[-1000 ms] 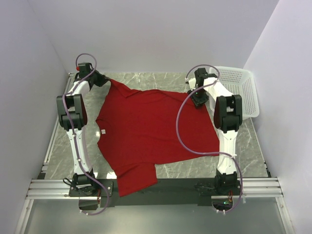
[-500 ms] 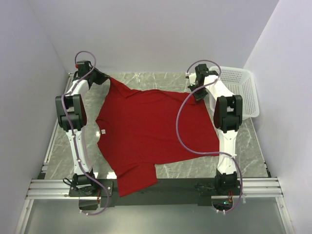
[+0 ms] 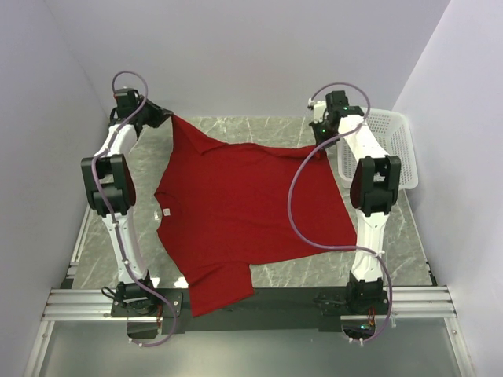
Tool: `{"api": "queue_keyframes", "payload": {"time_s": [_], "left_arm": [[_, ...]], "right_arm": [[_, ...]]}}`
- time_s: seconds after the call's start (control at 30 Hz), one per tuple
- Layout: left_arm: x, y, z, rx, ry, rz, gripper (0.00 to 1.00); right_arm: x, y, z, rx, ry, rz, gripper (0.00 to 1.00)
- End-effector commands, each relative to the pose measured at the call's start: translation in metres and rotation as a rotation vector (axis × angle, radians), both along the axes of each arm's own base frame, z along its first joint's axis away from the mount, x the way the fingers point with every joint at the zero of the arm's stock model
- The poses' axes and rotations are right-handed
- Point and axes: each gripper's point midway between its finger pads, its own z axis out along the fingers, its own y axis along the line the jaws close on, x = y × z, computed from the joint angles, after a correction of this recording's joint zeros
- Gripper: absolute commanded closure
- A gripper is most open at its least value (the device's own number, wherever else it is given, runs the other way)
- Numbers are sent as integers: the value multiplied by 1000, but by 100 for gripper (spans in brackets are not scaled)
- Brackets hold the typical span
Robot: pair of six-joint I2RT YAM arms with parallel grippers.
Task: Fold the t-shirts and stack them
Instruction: Flatten the tshirt out
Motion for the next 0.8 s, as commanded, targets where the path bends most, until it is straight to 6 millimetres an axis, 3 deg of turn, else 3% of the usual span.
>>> {"api": "queue_keyframes", "payload": {"time_s": [0.0, 0.47, 0.77], "left_arm": [[-8, 3, 67, 40, -150, -24, 100], [-38, 10, 84, 70, -162, -41, 100], [-53, 3, 91, 59, -170, -73, 100]], "right_arm": [[25, -10, 82, 46, -213, -47, 100], [38, -35, 94, 50, -265, -123, 100], [67, -23, 112, 115, -338, -106, 100]]}}
